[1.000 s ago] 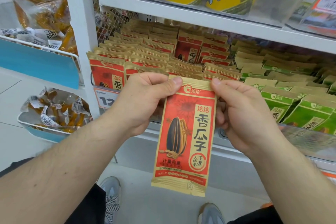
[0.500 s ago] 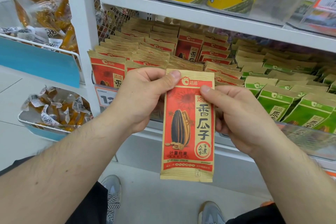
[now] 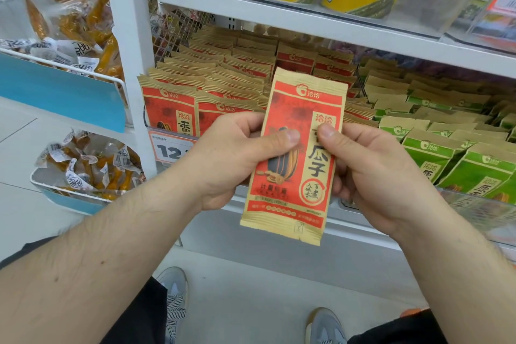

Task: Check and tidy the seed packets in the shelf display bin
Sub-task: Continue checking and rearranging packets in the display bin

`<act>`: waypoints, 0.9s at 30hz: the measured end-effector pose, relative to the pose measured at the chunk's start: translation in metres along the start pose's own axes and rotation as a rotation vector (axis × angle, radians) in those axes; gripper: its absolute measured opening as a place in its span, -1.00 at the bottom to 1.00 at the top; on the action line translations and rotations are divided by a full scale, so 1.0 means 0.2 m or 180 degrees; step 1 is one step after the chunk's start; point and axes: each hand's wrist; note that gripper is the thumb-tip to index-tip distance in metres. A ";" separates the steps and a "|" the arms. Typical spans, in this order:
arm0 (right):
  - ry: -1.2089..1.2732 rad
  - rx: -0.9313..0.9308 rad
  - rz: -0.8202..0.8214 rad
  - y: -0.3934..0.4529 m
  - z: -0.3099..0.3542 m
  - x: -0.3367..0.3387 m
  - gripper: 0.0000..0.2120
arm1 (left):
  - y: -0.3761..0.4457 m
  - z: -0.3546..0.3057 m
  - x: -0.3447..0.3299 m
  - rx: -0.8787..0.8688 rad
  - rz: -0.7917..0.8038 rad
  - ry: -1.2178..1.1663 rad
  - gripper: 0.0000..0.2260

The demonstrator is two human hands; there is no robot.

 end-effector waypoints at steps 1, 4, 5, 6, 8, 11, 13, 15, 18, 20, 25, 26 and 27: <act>-0.0051 -0.0039 0.0179 0.00 0.00 0.00 -0.63 | 0.01 0.00 0.00 -0.0072 -0.0108 -0.0139 -0.73; -0.0233 -0.0110 0.0735 -0.01 -0.01 0.00 -0.64 | 0.03 0.00 0.01 -0.0224 -0.0381 -0.0398 -0.73; -0.0240 -0.0093 0.0814 -0.01 -0.02 0.00 -0.66 | 0.03 0.00 0.02 -0.0230 -0.0393 -0.0391 -0.73; -0.0196 -0.0069 0.0816 -0.01 -0.02 0.00 -0.67 | 0.03 0.00 0.03 -0.0202 -0.0339 -0.0327 -0.72; -0.0049 -0.0007 0.0709 0.00 -0.03 0.01 -0.68 | 0.02 -0.01 0.05 -0.0086 -0.0005 -0.0077 -0.63; -0.0003 0.0043 0.0700 0.01 -0.03 0.03 -0.68 | 0.01 0.00 0.09 -0.0002 0.0491 0.0214 -0.50; -0.0031 0.0062 0.0918 0.01 -0.03 0.04 -0.66 | 0.00 -0.01 0.11 -0.0049 0.0628 0.0308 -0.45; 0.0003 0.0080 0.1168 0.00 -0.03 0.05 -0.53 | -0.01 -0.02 0.12 -0.0103 0.0673 0.0384 -0.42; 0.0068 0.0116 0.1346 0.00 -0.02 0.06 -0.37 | 0.00 -0.02 0.12 -0.0123 0.0672 0.0375 -0.40; 0.0091 0.0135 0.1458 0.01 -0.02 0.07 -0.35 | 0.00 -0.01 0.12 -0.0123 0.0680 0.0358 -0.40; 0.0170 0.0120 0.1720 0.01 -0.02 0.08 -0.32 | 0.00 -0.01 0.13 -0.0058 0.0732 0.0380 -0.40; 0.0211 0.0119 0.1737 0.01 -0.02 0.09 -0.31 | 0.00 -0.01 0.14 -0.0035 0.0762 0.0376 -0.39; 0.0281 0.0124 0.1727 0.01 -0.02 0.09 -0.29 | 0.00 -0.01 0.14 -0.0006 0.0823 0.0362 -0.40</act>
Point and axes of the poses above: each hand's wrist, its own y-axis towards the middle knuckle, its own x-axis out of the back of the hand, z = x × y, and after that the axes turned 6 degrees about x, right-handed
